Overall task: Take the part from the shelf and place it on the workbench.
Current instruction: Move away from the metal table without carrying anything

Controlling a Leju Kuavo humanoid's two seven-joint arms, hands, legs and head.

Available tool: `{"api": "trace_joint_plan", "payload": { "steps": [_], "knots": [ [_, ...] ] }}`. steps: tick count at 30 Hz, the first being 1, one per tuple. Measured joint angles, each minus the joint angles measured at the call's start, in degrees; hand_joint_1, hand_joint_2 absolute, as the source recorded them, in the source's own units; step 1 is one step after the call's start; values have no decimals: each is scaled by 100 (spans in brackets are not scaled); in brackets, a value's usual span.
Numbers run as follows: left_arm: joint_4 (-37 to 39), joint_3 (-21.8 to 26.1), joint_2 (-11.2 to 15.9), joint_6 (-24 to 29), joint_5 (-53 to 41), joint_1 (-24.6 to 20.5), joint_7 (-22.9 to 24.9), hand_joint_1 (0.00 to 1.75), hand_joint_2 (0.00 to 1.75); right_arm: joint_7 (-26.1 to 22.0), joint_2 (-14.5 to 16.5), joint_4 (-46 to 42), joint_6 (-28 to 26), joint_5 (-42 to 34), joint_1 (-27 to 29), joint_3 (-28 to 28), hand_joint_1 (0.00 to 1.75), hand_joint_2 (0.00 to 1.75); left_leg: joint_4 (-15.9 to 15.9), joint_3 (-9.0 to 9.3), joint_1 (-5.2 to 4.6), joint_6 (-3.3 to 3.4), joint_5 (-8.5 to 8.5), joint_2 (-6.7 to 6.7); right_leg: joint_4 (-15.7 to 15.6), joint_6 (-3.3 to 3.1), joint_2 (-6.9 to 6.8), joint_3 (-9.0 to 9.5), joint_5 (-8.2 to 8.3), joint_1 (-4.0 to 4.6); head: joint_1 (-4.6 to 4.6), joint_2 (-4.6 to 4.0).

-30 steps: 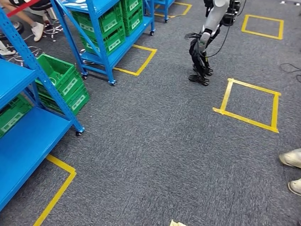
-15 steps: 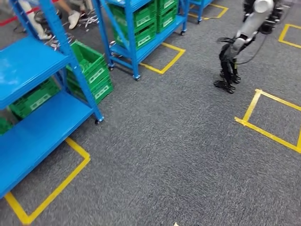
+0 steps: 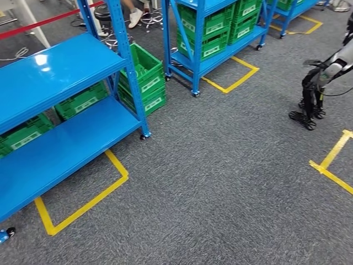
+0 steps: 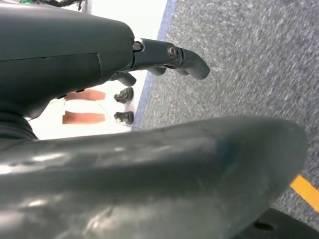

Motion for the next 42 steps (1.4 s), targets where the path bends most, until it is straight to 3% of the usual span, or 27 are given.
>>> {"api": "trace_joint_plan", "payload": {
  "steps": [2,3,4,6,8,9,11,12,14,15,17,18,19,21,23,24,25,26,28,30,32,33,35,37,39,40,42],
  "knots": [
    [0,0,-6,-26,-22,1,17,0,0,-13,1,0,0,-6,9,0,0,175,-13,-34,22,-64,29,-96,-16,-75,-130,7,22,13,-2,0],
    [0,0,-11,-31,-28,4,26,0,0,-16,-1,0,1,-7,10,0,0,175,25,-59,20,-88,-3,-28,-26,-112,-197,12,33,16,-12,0],
    [0,0,-16,-28,-34,6,31,0,0,-16,-3,0,1,-8,7,0,0,175,156,-126,12,-110,-95,103,-41,-149,-267,18,43,14,-32,0],
    [0,0,-31,-15,-46,-3,33,0,0,-12,-8,0,1,-8,11,1,0,175,786,-435,-9,-147,-443,459,-58,-201,-422,23,46,28,-82,0],
    [0,0,-44,-6,-50,-10,34,0,0,-3,-16,0,2,-8,28,-1,0,175,1465,-776,-7,-158,-697,600,-59,-226,-607,22,34,51,-97,0],
    [0,0,-47,-4,-50,-7,34,0,0,-1,-22,0,2,-8,30,-1,0,175,1565,-824,-7,-150,-673,619,-59,-233,-695,25,26,61,-97,0],
    [0,0,-46,2,-55,-2,34,0,0,2,-28,0,1,-10,17,-1,0,175,1148,-594,-19,-108,-357,691,-60,-229,-846,46,9,74,-98,0],
    [0,0,-46,5,-60,-4,34,0,0,1,-29,0,1,-15,10,-1,0,175,781,-385,-41,-73,-184,842,-60,-214,-909,61,-5,87,-99,0],
    [0,-1,-51,3,-88,-27,34,0,0,-5,-30,0,-2,-44,11,-1,0,175,191,-76,-90,-9,-26,1104,-48,-169,-1040,86,-46,129,-108,0],
    [0,-2,-56,-3,-111,-38,34,0,0,-13,-31,0,-4,-75,13,-2,0,175,71,-24,-107,14,-25,1157,-52,-144,-1110,100,-62,149,-108,0],
    [0,-7,-63,-19,-168,-37,39,0,0,-34,-32,-1,-20,-162,7,-11,0,175,19,-24,-92,53,-22,1020,-75,-95,-1239,134,-86,162,-97,1],
    [0,-10,-68,-24,-196,-26,44,0,0,-43,-34,-2,-29,-207,-2,-20,0,175,4,-17,-73,75,-13,945,-41,-61,-1178,139,-129,156,-89,1],
    [0,-14,-74,-26,-225,-20,50,0,0,-47,-36,-3,-37,-248,-5,-31,0,175,-12,-9,-51,102,-1,874,88,-28,-1043,95,-225,146,-77,1],
    [0,-20,-93,-19,-278,-25,60,0,0,-40,-51,-4,-42,-306,2,-61,0,175,-27,-4,-24,144,12,736,687,24,-673,-168,-550,122,-40,1],
    [0,-22,-104,-5,-316,-36,64,0,0,-29,-73,-4,-34,-340,25,-105,0,175,-26,-9,-20,161,17,569,1376,43,-525,-523,-802,113,-21,0],
    [0,-22,-105,-1,-327,-36,64,0,0,-25,-80,-4,-29,-348,33,-126,0,175,-26,-7,-19,160,20,480,1505,45,-505,-610,-784,111,-20,0],
    [0,-23,-104,3,-336,-35,64,0,0,-21,-85,-4,-24,-351,37,-144,0,175,-26,0,-17,155,24,389,1415,46,-487,-594,-655,106,-20,0],
    [0,-23,-106,4,-342,-36,64,0,0,-19,-89,-4,-21,-351,38,-157,0,175,-24,7,-12,144,28,302,1125,47,-439,-481,-444,94,-20,0],
    [0,-24,-109,5,-349,-47,64,0,0,-19,-94,-4,-19,-349,37,-171,0,175,-9,2,-12,99,36,144,363,56,-124,-158,-82,32,-14,0],
    [0,-23,-107,1,-341,-60,64,0,0,-25,-96,-3,-17,-337,35,-174,0,175,-2,-37,-16,30,64,7,-20,24,115,6,21,-9,-17,0],
    [0,-22,-104,-10,-322,-55,64,0,0,-34,-98,-2,-15,-322,32,-175,0,175,-27,-79,3,-48,113,-134,-48,-59,25,23,32,2,-23,0],
    [0,-21,-105,-15,-314,-47,64,0,0,-40,-101,-3,-16,-319,26,-176,0,175,-20,-99,6,-80,110,-113,-57,-98,-51,32,46,6,-22,0],
    [0,-20,-110,-21,-312,-48,64,0,0,-56,-105,-4,-30,-318,20,-178,0,175,262,-249,-7,-129,-80,168,-89,-167,-220,45,71,3,-70,0],
    [0,-20,-119,-22,-325,-59,62,0,0,-55,-110,-4,-61,-319,28,-178,0,175,965,-593,-16,-166,-449,510,-95,-203,-411,48,68,27,-121,0],
    [0,-20,-125,-10,-353,-56,46,0,0,-41,-123,-4,-92,-319,45,-179,0,175,1504,-860,-10,-180,-617,609,-94,-216,-615,47,56,45,-125,0],
    [0,-20,-123,-2,-366,-51,37,0,0,-37,-131,-4,-101,-318,46,-179,0,175,1506,-856,-9,-175,-551,628,-94,-217,-706,49,50,50,-125,0],
    [0,-19,-116,9,-379,-47,29,0,0,-35,-139,-4,-103,-317,30,-179,0,175,937,-528,-19,-141,-208,755,-94,-202,-856,70,32,58,-127,0]
  ]
}}
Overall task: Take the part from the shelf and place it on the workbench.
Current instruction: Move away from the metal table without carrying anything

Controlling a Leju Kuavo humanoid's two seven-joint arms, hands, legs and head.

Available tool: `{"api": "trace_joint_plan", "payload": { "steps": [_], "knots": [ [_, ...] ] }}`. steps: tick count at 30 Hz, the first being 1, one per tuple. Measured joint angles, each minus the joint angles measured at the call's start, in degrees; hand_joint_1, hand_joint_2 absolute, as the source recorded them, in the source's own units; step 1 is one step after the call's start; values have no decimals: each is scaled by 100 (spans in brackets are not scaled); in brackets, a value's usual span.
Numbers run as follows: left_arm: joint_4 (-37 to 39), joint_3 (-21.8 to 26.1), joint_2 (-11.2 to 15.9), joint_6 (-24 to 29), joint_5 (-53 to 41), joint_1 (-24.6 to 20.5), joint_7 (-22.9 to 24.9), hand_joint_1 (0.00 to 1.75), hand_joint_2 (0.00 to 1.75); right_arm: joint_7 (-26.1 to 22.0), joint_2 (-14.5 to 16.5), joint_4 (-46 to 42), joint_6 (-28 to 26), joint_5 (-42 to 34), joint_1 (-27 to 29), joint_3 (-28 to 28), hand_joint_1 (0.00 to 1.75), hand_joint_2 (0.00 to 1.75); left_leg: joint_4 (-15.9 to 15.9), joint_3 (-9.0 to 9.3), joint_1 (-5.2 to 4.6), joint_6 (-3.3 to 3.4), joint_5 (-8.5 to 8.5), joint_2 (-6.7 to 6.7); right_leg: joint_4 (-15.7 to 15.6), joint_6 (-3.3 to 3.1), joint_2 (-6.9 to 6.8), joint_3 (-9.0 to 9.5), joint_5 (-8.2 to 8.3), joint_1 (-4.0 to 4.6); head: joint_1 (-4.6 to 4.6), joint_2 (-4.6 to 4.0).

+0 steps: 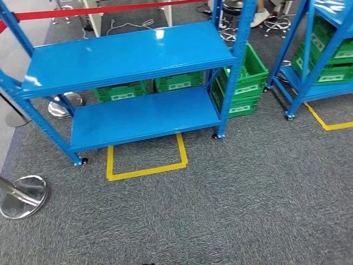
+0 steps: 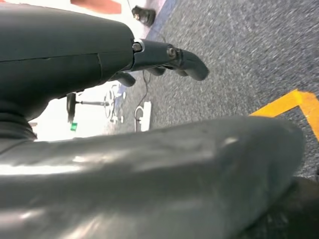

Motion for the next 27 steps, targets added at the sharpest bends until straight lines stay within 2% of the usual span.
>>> {"api": "trace_joint_plan", "payload": {
  "steps": [2,3,4,6,7,8,9,10,11,12,13,14,16,17,18,19,21,23,25,26,27],
  "knots": [
    [0,1,4,1,-8,-16,-1,0,0,-2,-1,0,2,1,-12,0,0,175,-682,385,-38,52,216,297,8,45,-122,24,-40,39,-10,0],
    [0,1,2,1,-10,-27,-2,0,0,-3,-1,0,3,1,-13,0,0,175,-854,477,-54,83,237,393,3,71,-181,40,-57,61,-9,0],
    [0,1,0,1,-12,-33,-4,0,0,-3,-1,0,3,1,-14,0,0,175,-918,501,-66,112,221,400,-8,97,-246,60,-73,79,-8,0],
    [0,1,-2,0,-13,-22,-6,0,0,2,-1,0,2,4,-24,0,0,175,-935,499,-50,177,232,240,-28,151,-338,119,-104,80,4,0],
    [0,2,-1,-1,-15,-12,-7,0,0,10,-1,0,-2,8,-32,0,0,175,-947,506,-35,207,239,167,33,181,-267,116,-169,72,12,0],
    [0,2,0,-3,-19,-7,-5,0,0,19,0,0,-5,11,-37,0,0,175,-959,512,-17,239,250,100,202,208,-134,54,-288,60,26,0],
    [0,2,-1,-4,-27,-5,-4,0,0,30,1,0,-8,14,-37,0,0,175,-967,514,-3,266,257,40,496,230,43,-81,-457,47,43,0],
    [0,2,-2,-5,-37,-6,-2,0,0,36,2,1,-12,15,-32,0,0,131,-966,509,0,285,259,-16,884,242,203,-269,-647,42,60,0],
    [0,2,-3,-5,-45,-6,0,0,0,34,3,1,-19,13,-22,0,0,87,-966,505,-1,298,262,-77,1263,250,292,-467,-791,39,71,0],
    [0,2,-2,-4,-51,-3,1,0,0,24,3,2,-34,11,-13,0,0,44,-966,506,-2,304,263,-134,1514,253,337,-616,-840,39,75,0],
    [0,2,0,-3,-54,1,1,0,0,9,4,2,-56,12,-8,0,0,0,-965,512,-2,304,263,-186,1559,252,355,-674,-772,39,79,0],
    [0,3,1,-2,-55,5,2,0,0,-5,4,2,-78,19,-6,0,0,0,-965,523,-1,301,261,-228,1378,248,361,-626,-600,38,79,0],
    [0,3,3,-2,-63,8,2,0,0,-8,4,2,-109,45,-15,1,0,0,-959,549,-5,269,250,-279,618,241,384,-323,-175,25,86,0],
    [0,3,5,-3,-73,6,2,0,0,0,4,2,-115,61,-21,2,0,0,-950,554,-14,241,243,-294,293,222,407,-181,-34,18,87,0],
    [0,3,9,-3,-81,4,2,0,0,8,5,2,-119,73,-28,3,0,0,-947,552,-24,207,242,-303,92,199,429,-95,37,16,88,0],
    [0,3,14,-4,-87,3,2,0,0,13,5,2,-120,83,-33,4,0,0,-948,547,-30,174,248,-308,21,167,447,-69,48,23,89,0],
    [0,3,21,-4,-91,5,2,0,0,15,7,1,-119,91,-32,3,0,0,-960,541,-18,117,258,-308,12,85,441,-74,77,31,90,0],
    [0,3,26,-4,-96,5,2,0,0,16,9,1,-114,101,-30,2,0,87,-789,465,-12,58,118,-254,-7,16,423,-75,107,17,65,0],
    [0,3,28,-6,-108,-1,2,0,0,46,10,2,-108,131,-28,4,0,175,-169,175,-5,-3,-237,-182,-14,-30,391,-83,116,8,27,0],
    [0,3,29,-8,-117,-2,2,0,0,100,10,2,-118,152,-24,6,0,175,220,-14,7,-34,-407,-166,-13,-46,370,-89,114,9,17,0],
    [0,3,29,-9,-127,1,3,0,0,174,10,2,-149,173,-19,8,0,175,513,-158,21,-64,-497,-160,-13,-55,350,-92,112,8,17,0]
  ]
}}
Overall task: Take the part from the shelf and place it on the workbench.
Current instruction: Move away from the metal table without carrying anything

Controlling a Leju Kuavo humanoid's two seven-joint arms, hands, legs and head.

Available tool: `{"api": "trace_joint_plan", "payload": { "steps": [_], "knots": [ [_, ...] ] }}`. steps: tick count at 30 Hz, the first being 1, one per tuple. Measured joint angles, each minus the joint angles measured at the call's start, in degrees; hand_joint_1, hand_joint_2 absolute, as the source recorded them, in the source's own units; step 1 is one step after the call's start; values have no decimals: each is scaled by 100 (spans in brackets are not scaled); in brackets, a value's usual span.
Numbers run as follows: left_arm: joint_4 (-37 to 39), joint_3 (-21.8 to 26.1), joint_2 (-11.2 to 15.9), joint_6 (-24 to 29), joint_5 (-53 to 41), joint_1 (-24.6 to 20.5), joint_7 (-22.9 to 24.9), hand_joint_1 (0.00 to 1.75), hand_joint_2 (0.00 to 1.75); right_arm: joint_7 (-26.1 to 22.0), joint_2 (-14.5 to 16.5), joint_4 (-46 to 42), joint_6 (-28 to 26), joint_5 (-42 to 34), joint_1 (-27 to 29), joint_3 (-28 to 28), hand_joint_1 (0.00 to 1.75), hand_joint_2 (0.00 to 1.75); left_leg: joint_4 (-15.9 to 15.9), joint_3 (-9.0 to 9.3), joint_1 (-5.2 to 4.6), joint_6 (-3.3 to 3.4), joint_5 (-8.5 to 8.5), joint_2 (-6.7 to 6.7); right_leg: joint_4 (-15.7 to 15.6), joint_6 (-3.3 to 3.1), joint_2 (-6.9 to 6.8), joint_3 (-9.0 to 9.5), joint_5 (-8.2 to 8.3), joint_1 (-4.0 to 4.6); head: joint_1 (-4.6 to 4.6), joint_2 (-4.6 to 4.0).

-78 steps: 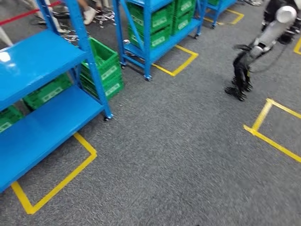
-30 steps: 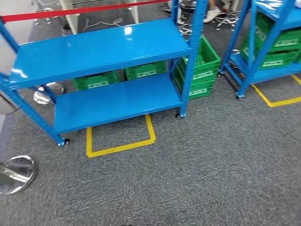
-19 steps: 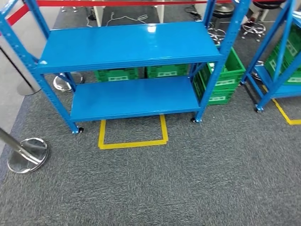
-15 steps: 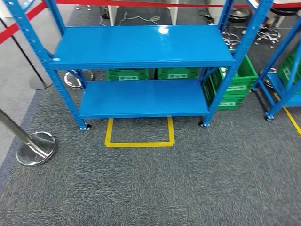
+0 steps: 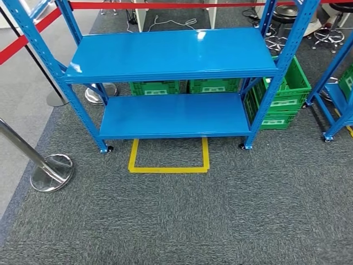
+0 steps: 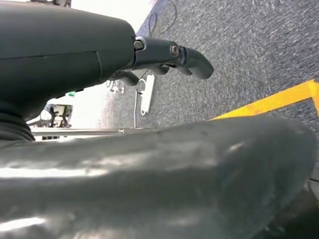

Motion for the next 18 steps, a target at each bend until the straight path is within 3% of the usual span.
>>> {"api": "trace_joint_plan", "payload": {
  "steps": [1,2,4,5,7,9,14,18],
  "knots": [
    [0,0,0,-1,-11,3,1,0,0,77,0,0,-43,12,4,1,0,131,107,-55,19,-30,23,2,1,-3,-14,-1,-2,-2,0,0],
    [0,1,1,-1,-21,6,3,0,0,134,0,0,-89,9,5,1,0,87,-4,-1,43,-58,151,5,2,-3,-21,1,-3,-7,0,0],
    [0,2,1,-1,-38,6,7,0,0,158,-2,-1,-141,-29,1,1,0,0,-694,360,102,-120,554,32,7,9,-23,12,-10,-13,-5,0],
    [0,2,-1,-1,-43,0,8,0,0,145,-4,-1,-146,-52,-1,1,0,0,-1086,560,125,-153,672,41,28,28,-19,7,-29,-2,-20,0],
    [0,2,-8,-1,-49,-14,7,0,0,121,-9,-2,-139,-71,-3,1,0,0,-1490,761,146,-113,739,51,51,73,-15,-21,-51,32,-31,1],
    [0,3,-8,-1,-53,-13,6,0,0,114,-10,-2,-118,-71,-1,1,0,0,-1524,769,135,-31,713,44,34,109,-17,-37,-49,40,-17,1],
    [0,4,-2,-1,-63,-1,6,0,0,127,-7,-2,-96,-54,-3,1,0,0,-1523,761,105,14,708,42,-30,172,-19,17,-14,13,-10,1],
    [0,4,1,-1,-68,-4,4,0,0,158,-4,-2,-95,-35,-3,1,0,0,-1522,762,84,40,706,42,-37,185,-19,20,-9,-6,-12,0]
  ]
}}
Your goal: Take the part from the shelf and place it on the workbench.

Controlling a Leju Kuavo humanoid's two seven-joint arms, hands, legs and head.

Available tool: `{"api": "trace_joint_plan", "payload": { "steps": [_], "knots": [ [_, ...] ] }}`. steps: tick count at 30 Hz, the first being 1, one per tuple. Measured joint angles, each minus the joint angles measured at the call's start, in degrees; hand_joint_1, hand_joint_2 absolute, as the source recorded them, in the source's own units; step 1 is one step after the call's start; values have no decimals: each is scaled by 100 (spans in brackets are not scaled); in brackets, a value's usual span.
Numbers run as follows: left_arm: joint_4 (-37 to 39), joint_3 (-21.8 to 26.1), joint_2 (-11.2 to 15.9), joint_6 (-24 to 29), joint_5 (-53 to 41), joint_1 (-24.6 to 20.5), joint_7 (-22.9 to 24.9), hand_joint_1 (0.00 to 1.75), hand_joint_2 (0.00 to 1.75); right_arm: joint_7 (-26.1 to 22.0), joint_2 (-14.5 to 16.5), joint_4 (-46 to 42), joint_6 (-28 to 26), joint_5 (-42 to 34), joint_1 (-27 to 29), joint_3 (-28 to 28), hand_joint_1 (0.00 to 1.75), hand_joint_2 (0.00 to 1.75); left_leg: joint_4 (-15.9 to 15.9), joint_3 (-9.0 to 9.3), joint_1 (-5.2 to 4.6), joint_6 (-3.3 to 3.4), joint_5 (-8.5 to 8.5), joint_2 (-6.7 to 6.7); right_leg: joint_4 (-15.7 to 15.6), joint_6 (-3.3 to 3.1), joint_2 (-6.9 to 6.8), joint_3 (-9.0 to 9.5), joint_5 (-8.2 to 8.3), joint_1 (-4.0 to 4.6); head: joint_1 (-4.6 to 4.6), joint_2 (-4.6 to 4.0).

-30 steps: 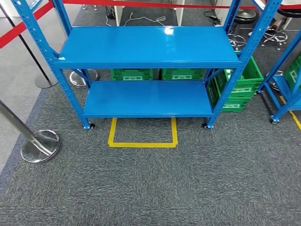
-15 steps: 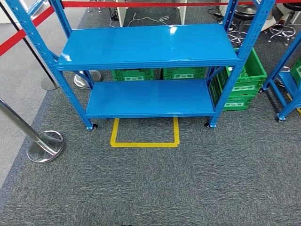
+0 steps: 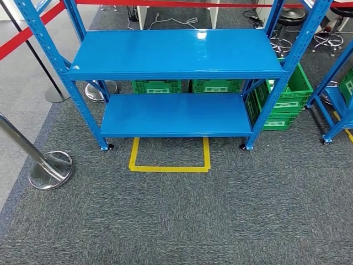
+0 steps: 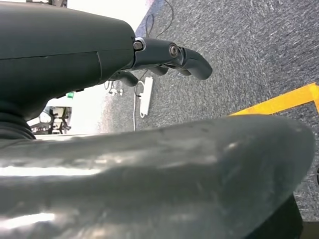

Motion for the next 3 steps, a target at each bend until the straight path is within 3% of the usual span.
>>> {"api": "trace_joint_plan", "payload": {
  "steps": [3],
  "knots": [
    [0,0,7,0,-10,1,2,0,0,13,10,0,0,18,-1,0,0,0,0,1,-3,3,1,0,0,3,-1,0,0,-4,0,0]
  ]
}}
